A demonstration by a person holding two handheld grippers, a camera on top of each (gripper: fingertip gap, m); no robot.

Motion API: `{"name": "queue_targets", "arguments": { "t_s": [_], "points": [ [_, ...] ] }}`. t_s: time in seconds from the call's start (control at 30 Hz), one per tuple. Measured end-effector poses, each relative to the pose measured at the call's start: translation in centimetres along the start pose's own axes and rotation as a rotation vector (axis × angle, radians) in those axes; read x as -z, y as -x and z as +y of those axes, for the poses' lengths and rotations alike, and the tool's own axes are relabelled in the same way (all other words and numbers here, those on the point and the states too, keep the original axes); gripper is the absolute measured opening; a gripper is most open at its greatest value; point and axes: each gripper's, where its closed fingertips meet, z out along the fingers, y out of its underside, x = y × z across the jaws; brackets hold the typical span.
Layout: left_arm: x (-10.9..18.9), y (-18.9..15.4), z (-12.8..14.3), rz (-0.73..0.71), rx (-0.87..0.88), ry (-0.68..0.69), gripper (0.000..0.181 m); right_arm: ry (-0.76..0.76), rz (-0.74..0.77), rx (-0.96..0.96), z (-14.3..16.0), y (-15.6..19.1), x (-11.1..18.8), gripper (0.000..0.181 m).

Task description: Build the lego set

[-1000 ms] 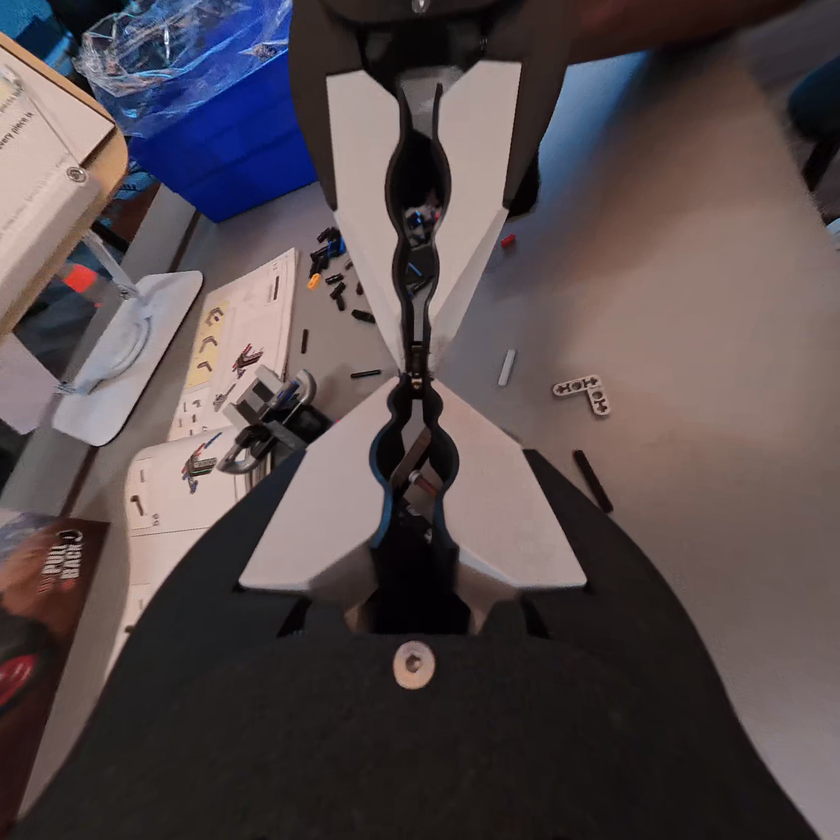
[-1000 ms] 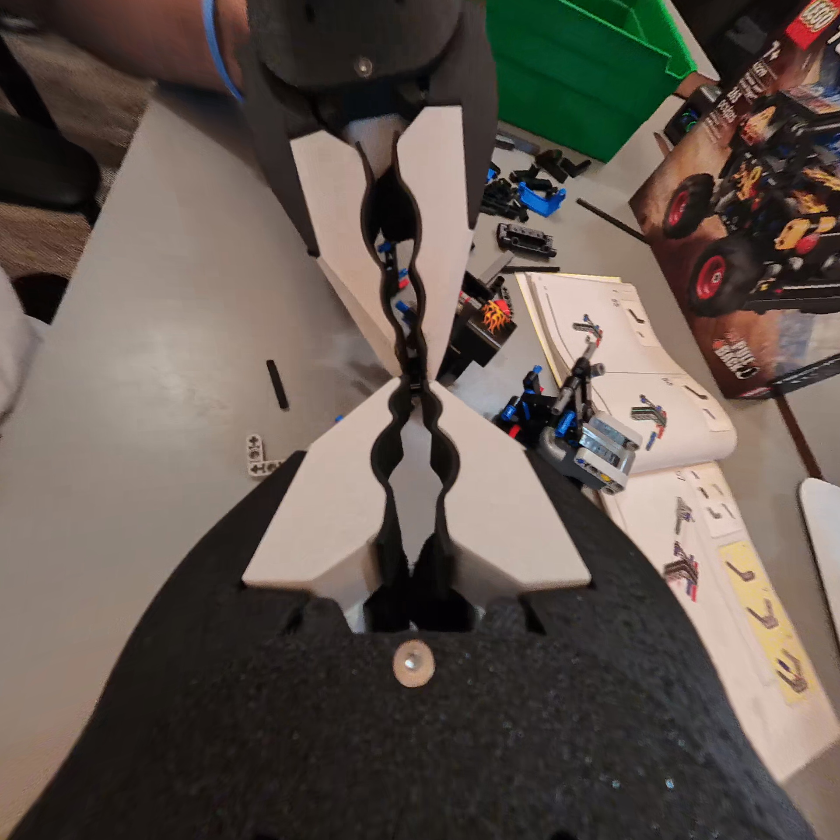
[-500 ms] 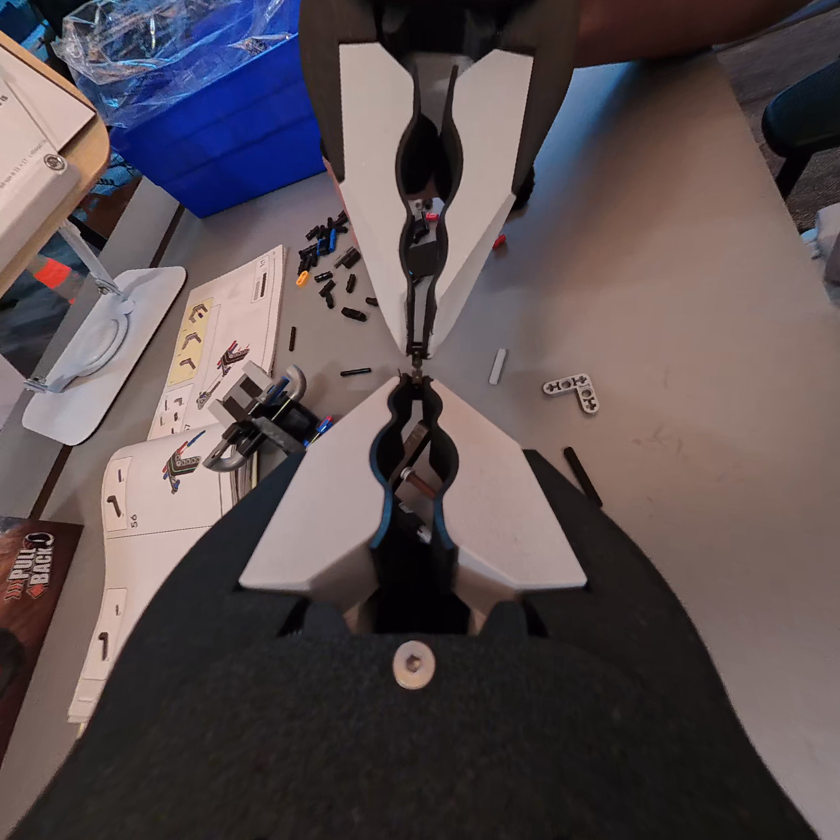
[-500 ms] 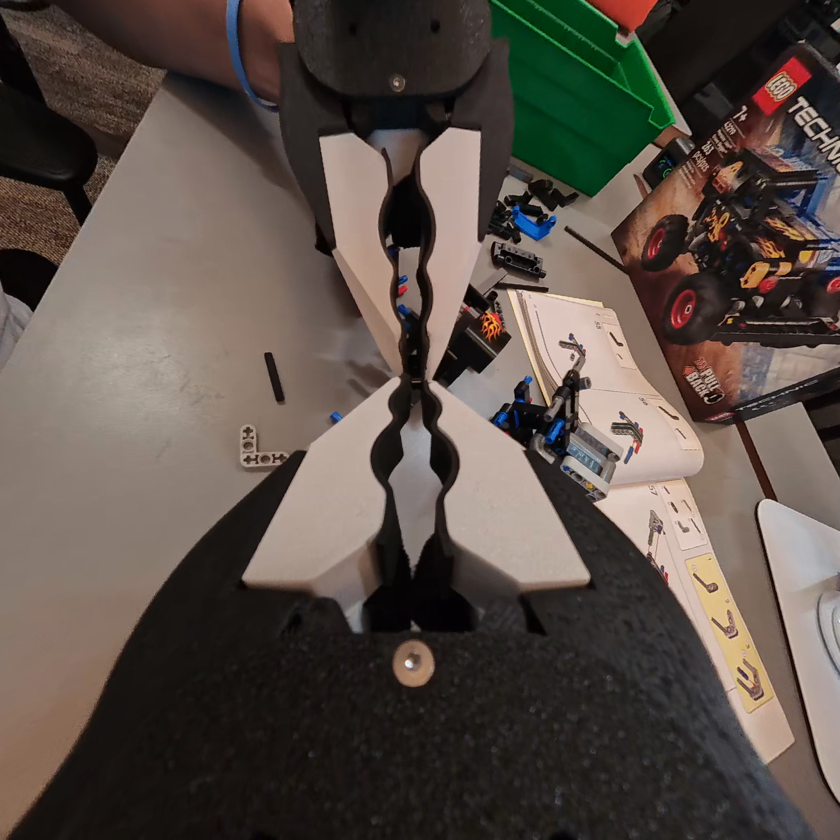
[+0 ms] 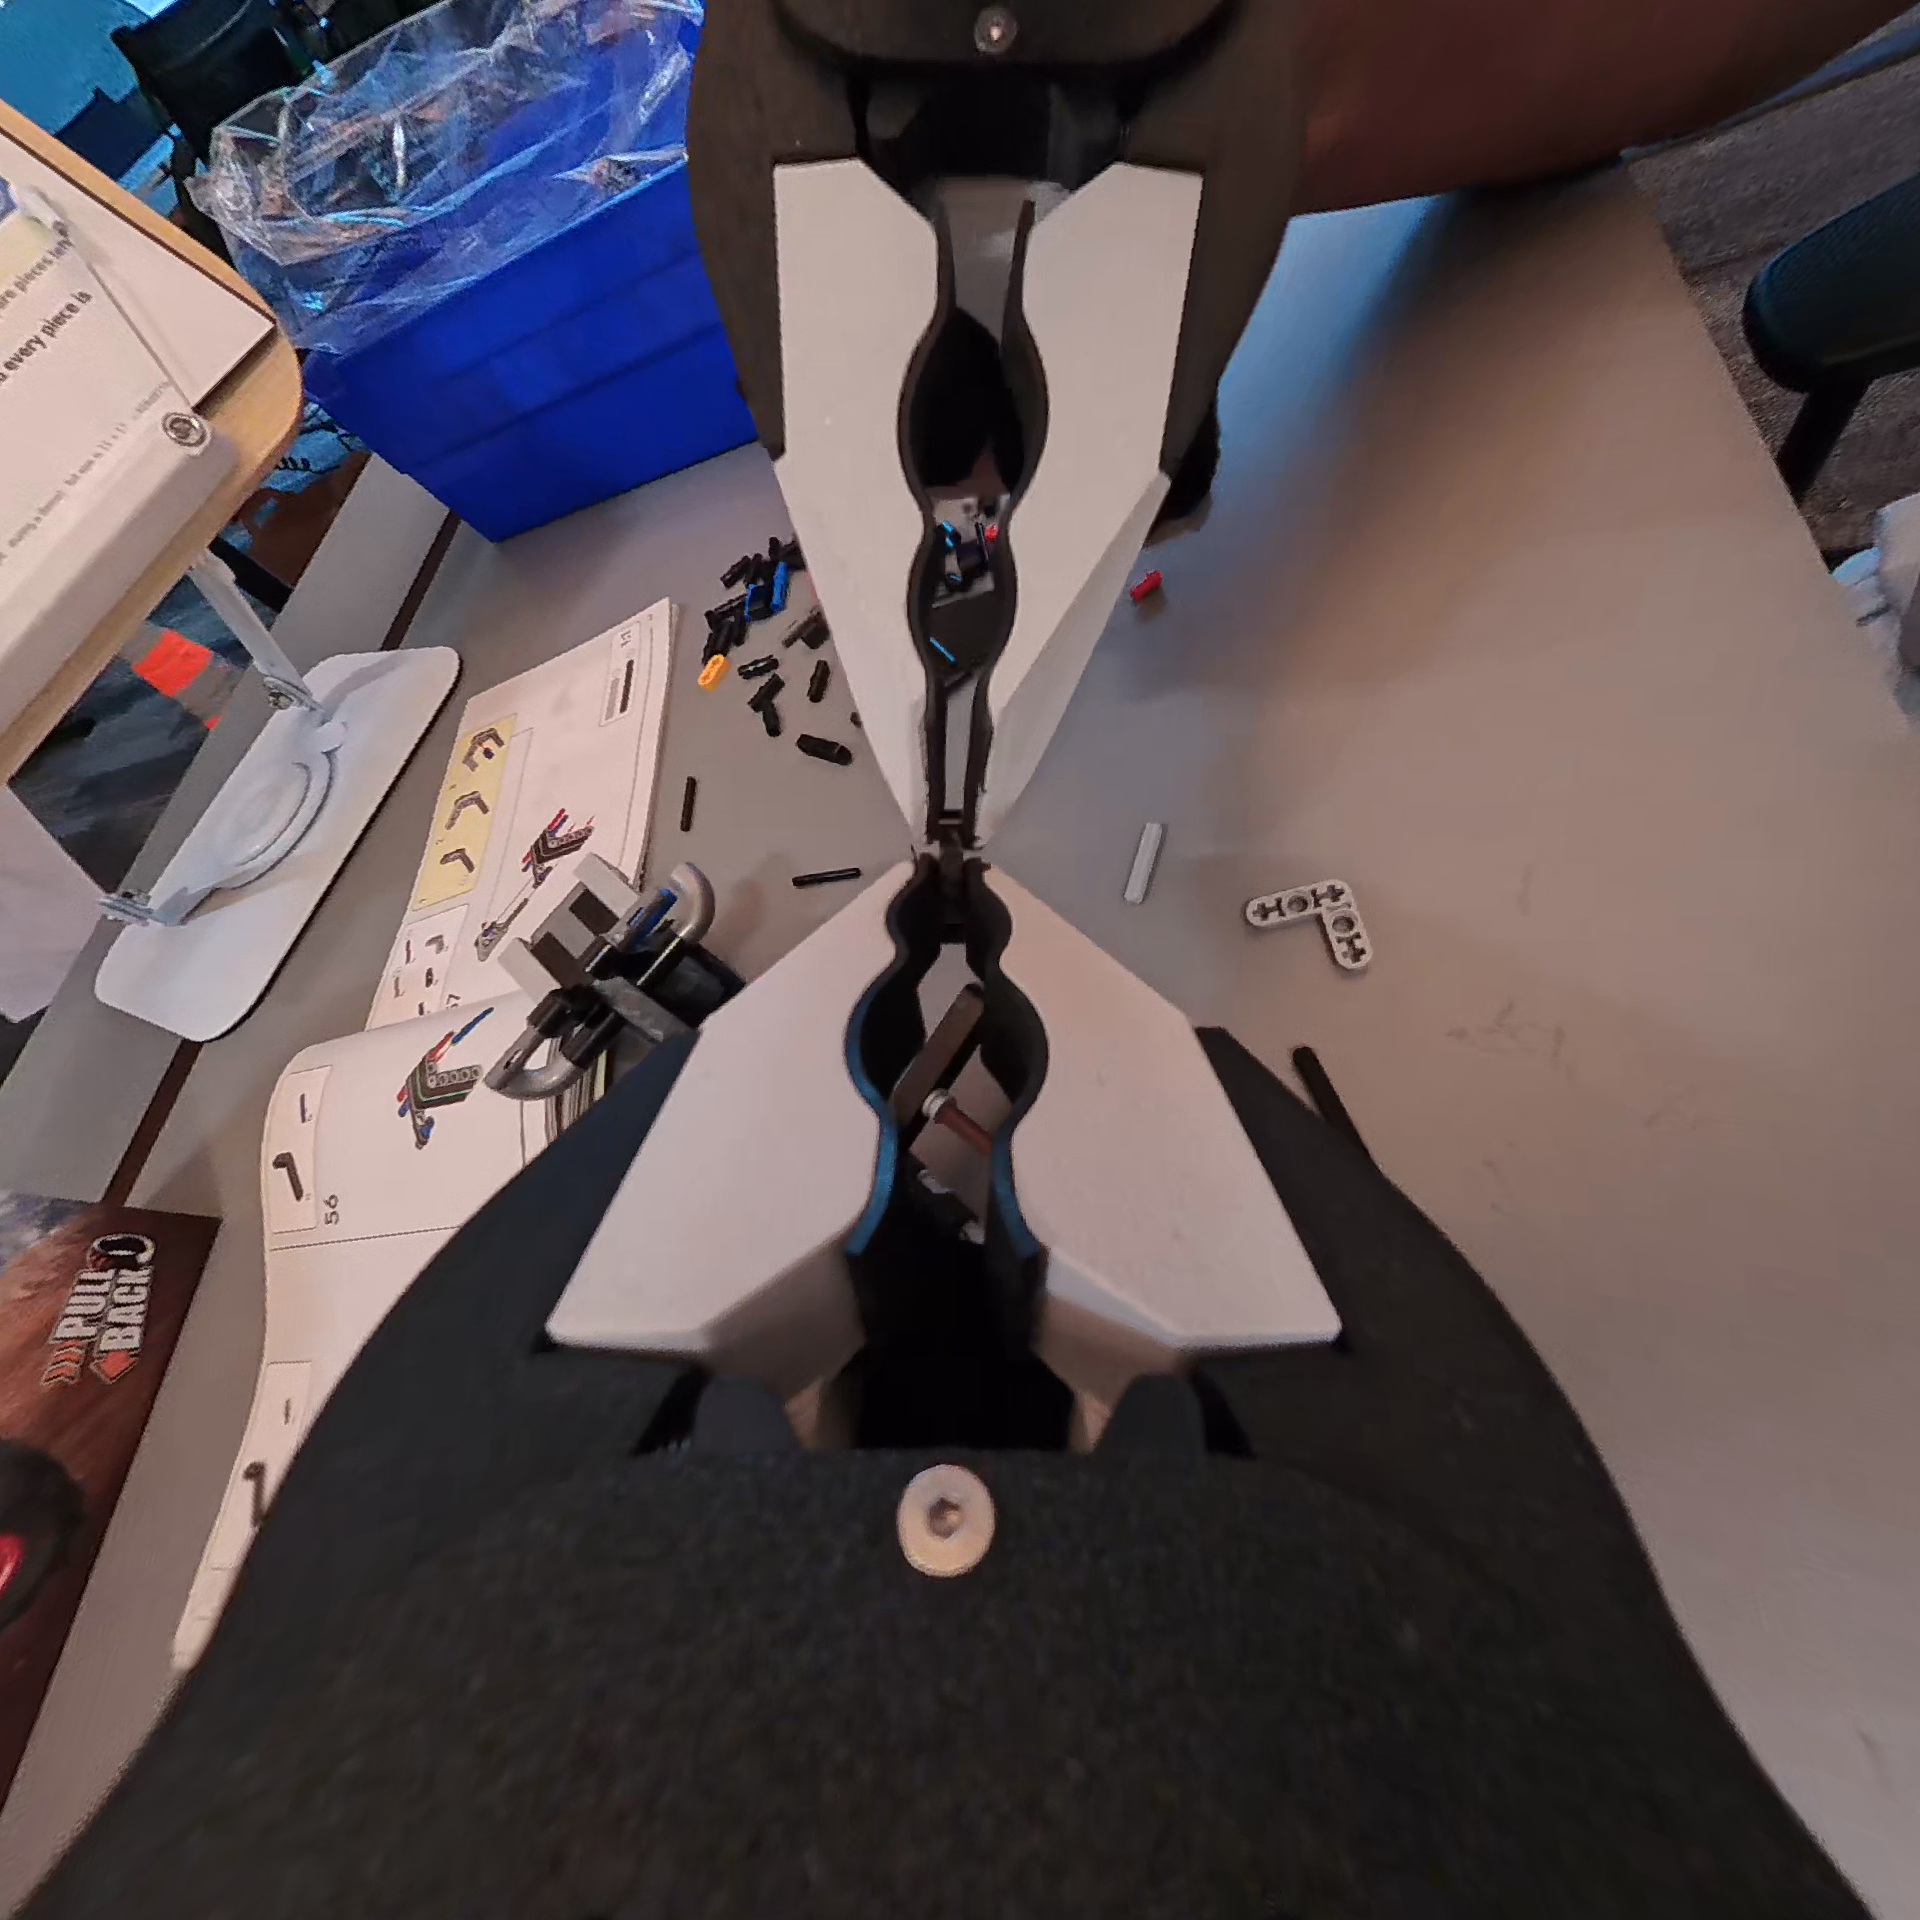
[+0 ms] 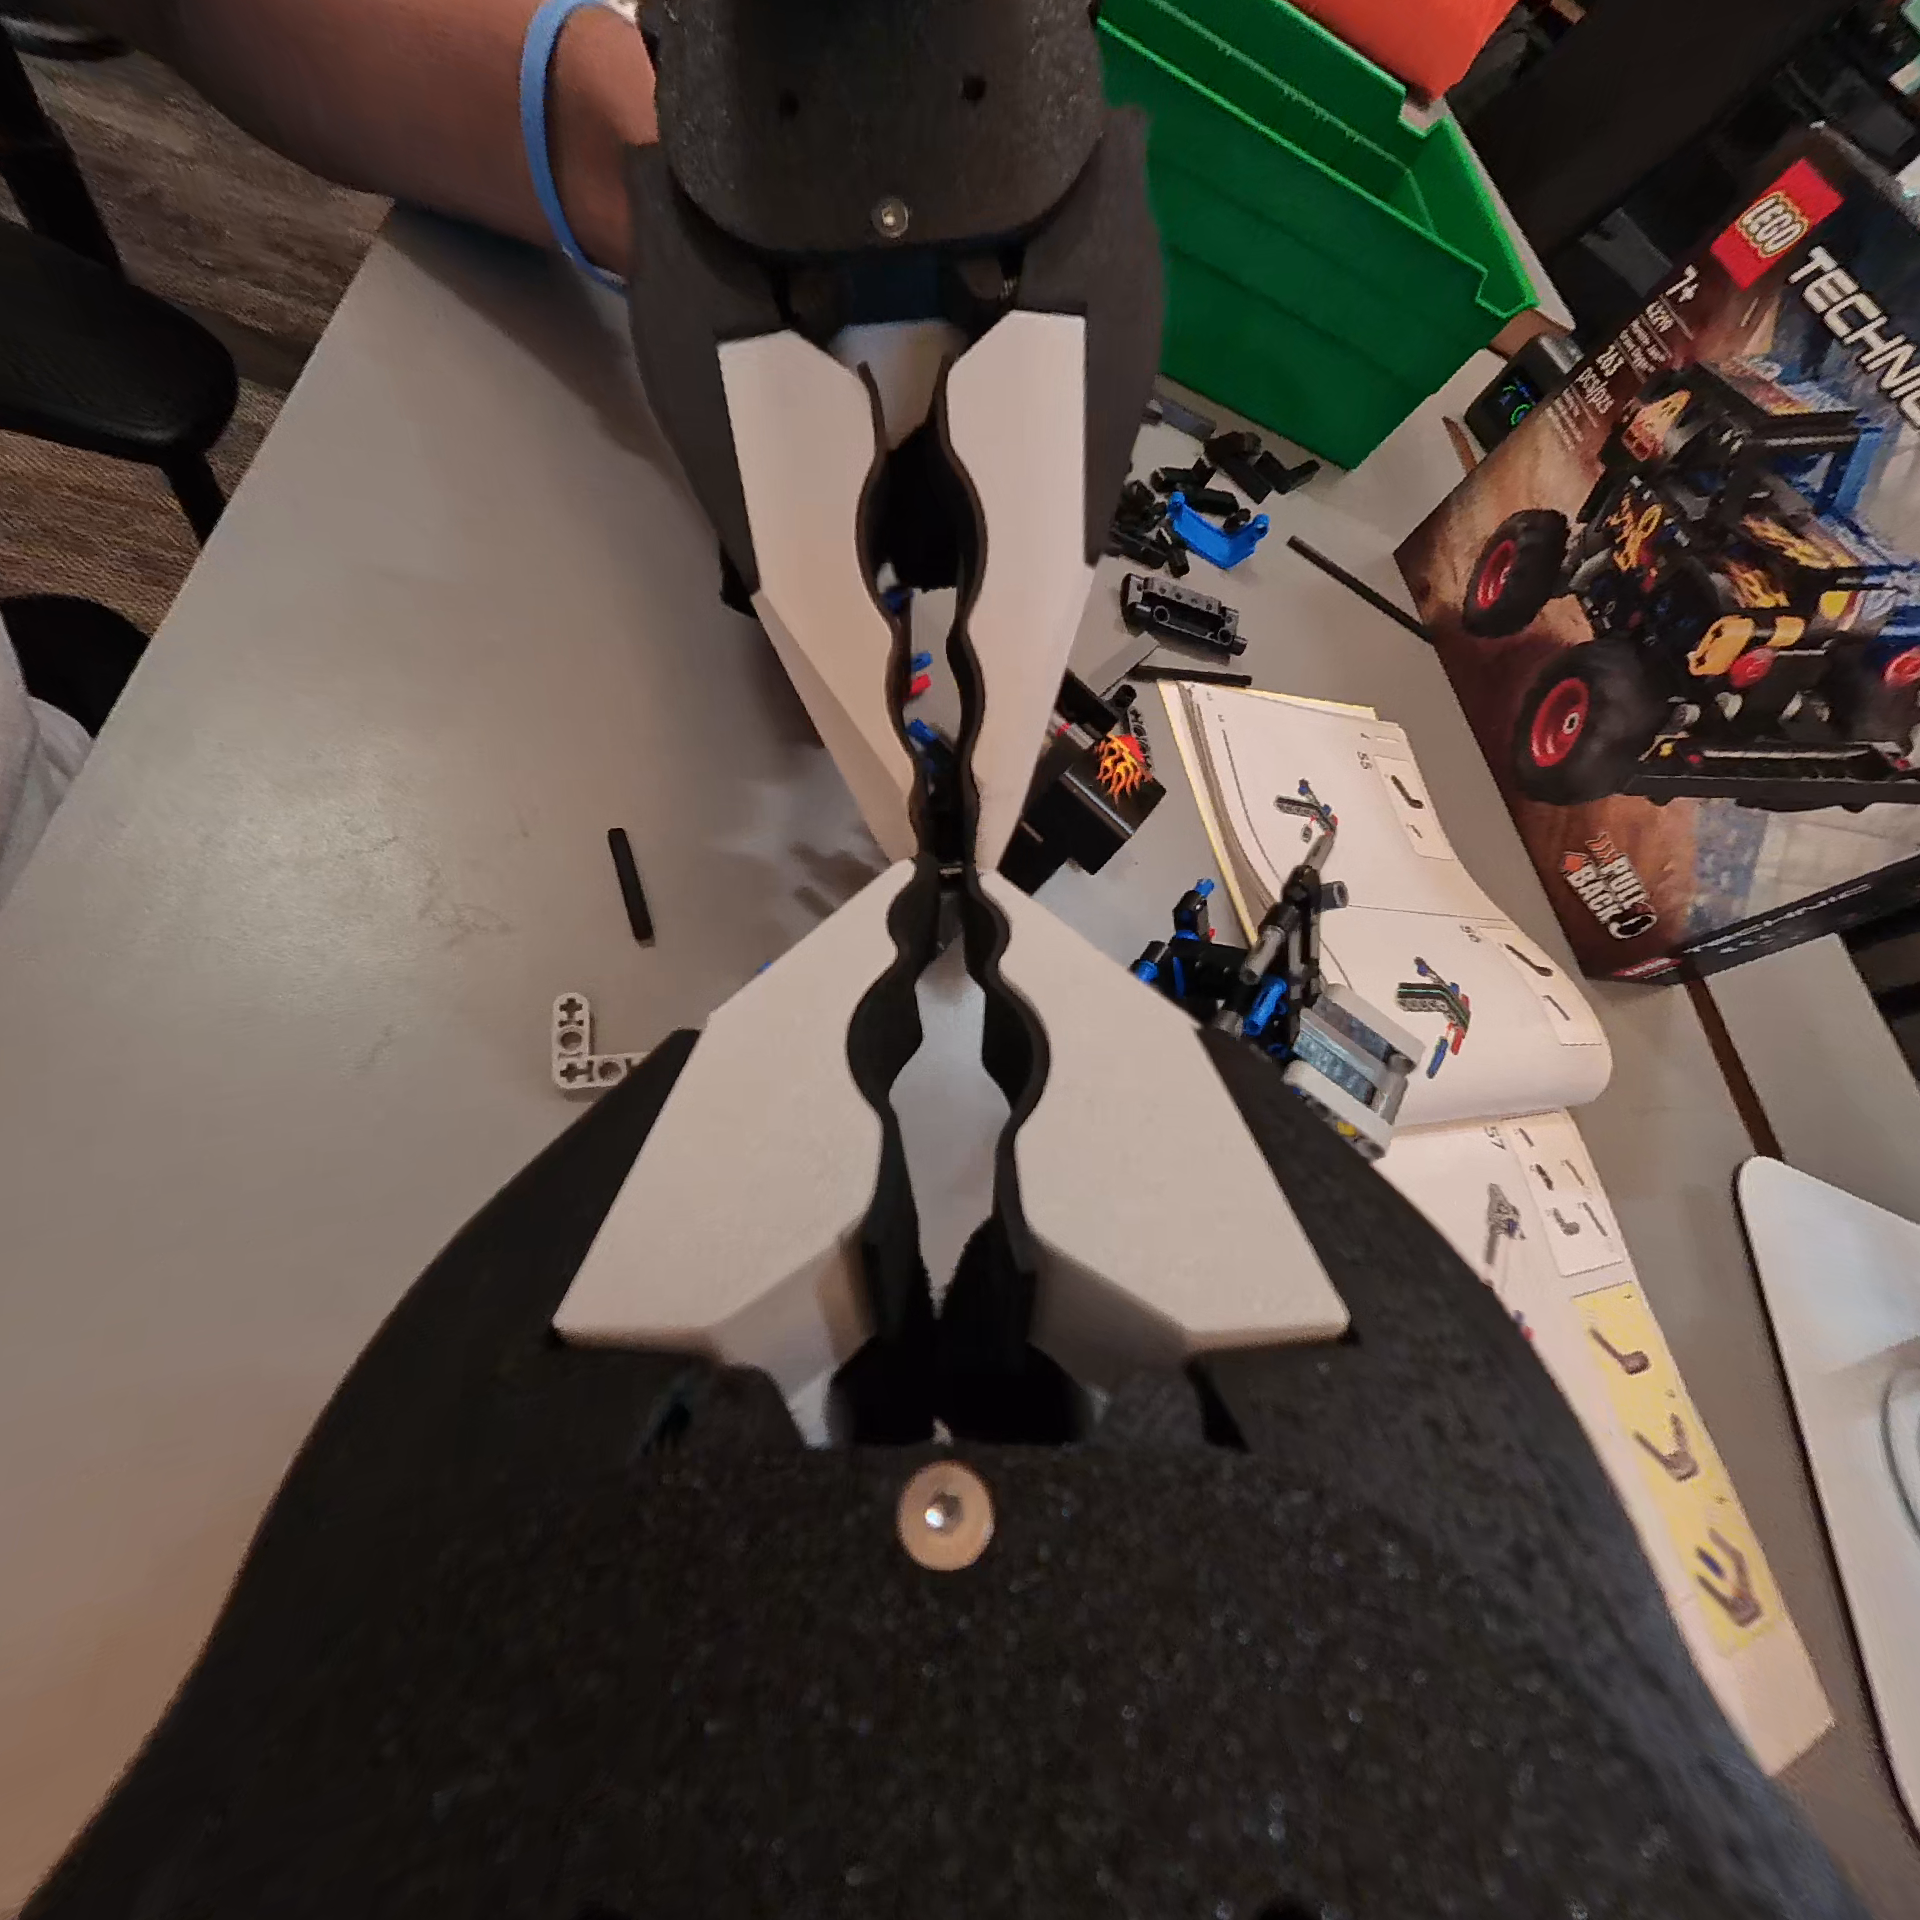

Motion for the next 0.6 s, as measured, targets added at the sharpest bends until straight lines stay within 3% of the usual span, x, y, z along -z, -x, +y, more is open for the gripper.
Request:
{"name": "queue_targets", "arguments": {
  "t_s": [0.13,0.27,0.47,0.6],
  "points": [
    [0.4,0.8,-1.1,0.023,0.163,-0.077,0.002,-0.068,0.016,-0.070,-0.9,-0.8,0.8,0.003],
    [1.0,1.1,-1.9,0.138,0.393,-0.184,0.002,-0.151,0.021,-0.162,-1.9,-1.7,1.4,0.006],
    [1.4,0.2,-3.3,0.228,0.452,-0.254,0.002,-0.209,-0.081,-0.236,-2.7,-0.9,1.7,0.003],
    [1.4,-0.2,-3.0,0.242,0.417,-0.219,0.001,-0.222,-0.163,-0.297,-2.7,-0.2,1.6,0.002]
  ]
}}
